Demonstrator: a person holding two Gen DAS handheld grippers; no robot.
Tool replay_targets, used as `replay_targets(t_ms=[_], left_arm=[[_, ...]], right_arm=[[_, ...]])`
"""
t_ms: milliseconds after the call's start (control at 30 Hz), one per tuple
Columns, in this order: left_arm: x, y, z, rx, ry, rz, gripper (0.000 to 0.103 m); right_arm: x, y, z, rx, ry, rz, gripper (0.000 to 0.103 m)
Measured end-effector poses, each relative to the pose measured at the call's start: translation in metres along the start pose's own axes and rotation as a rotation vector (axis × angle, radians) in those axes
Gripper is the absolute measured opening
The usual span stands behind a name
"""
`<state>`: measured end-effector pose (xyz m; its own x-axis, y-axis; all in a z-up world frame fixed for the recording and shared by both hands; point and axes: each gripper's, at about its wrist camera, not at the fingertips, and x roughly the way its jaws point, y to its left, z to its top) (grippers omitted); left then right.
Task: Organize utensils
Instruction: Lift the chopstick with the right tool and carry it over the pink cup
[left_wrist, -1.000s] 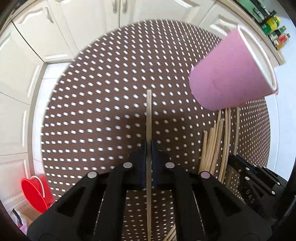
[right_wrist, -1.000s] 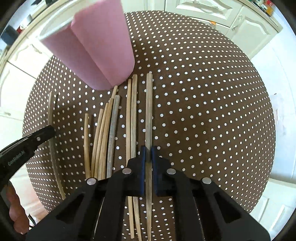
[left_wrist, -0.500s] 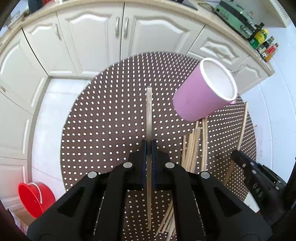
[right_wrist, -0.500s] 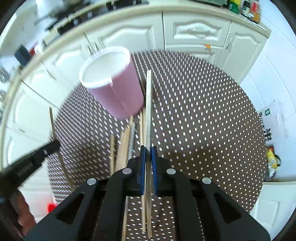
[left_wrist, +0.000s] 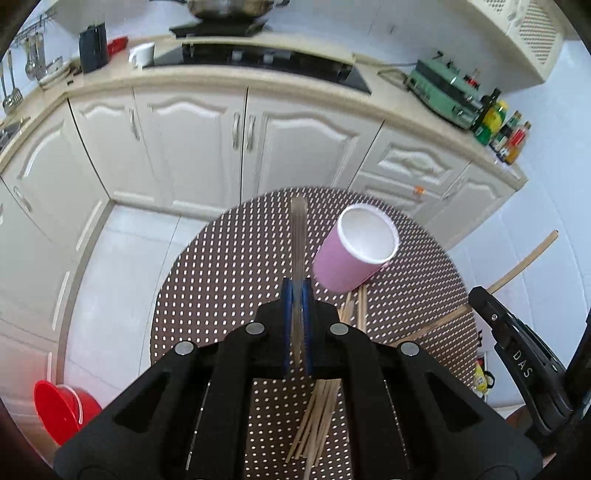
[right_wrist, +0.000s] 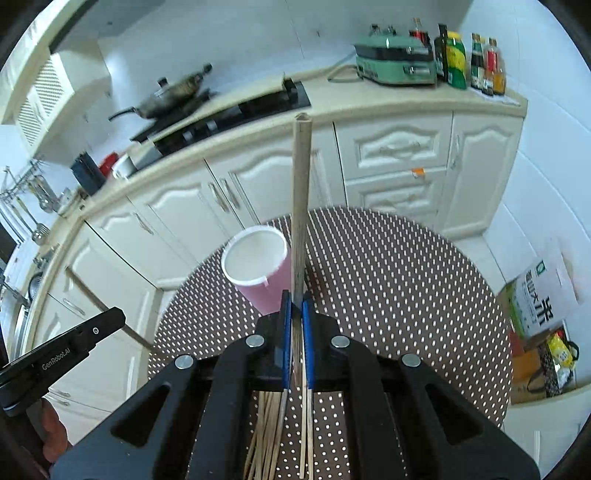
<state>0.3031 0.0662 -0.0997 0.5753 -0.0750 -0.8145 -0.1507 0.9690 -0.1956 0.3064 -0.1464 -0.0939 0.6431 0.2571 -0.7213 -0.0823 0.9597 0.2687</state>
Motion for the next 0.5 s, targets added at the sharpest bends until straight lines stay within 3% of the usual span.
replay_targets(t_ms=[500], left_arm=[[-0.054, -0.035, 0.044, 0.035, -0.119, -0.067, 0.006]], right_arm=[[-0.046, -0.004, 0.060, -0.003, -0.183, 0.064, 0.005]])
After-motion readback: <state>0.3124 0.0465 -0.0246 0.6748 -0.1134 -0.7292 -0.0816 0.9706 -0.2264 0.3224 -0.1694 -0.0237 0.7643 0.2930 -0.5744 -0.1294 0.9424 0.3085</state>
